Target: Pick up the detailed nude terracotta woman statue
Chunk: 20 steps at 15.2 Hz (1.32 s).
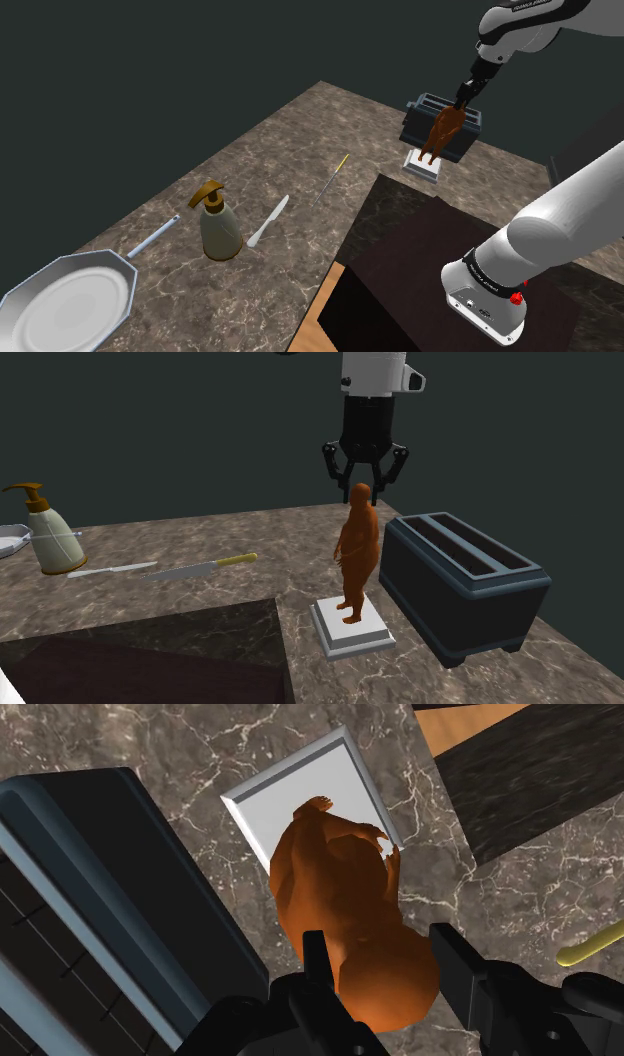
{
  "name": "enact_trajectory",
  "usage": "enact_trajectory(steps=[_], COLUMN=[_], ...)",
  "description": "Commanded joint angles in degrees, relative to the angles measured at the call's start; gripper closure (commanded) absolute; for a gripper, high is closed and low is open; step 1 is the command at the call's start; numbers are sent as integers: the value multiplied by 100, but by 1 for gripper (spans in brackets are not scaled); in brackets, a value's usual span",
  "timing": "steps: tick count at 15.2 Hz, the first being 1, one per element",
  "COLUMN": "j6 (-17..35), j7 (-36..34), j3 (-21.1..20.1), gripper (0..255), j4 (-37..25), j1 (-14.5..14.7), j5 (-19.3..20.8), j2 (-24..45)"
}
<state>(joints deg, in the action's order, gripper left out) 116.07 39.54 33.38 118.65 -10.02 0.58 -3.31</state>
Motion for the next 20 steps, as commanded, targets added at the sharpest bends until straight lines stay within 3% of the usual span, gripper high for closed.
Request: enact_trajectory(steps=[1, 20], j6=[-1, -1148], j7=[0, -121], j3=[3, -63], gripper=[255, 255], j4=[4, -942], j1=[-2, 25], j5=[2, 127], j2=[1, -237])
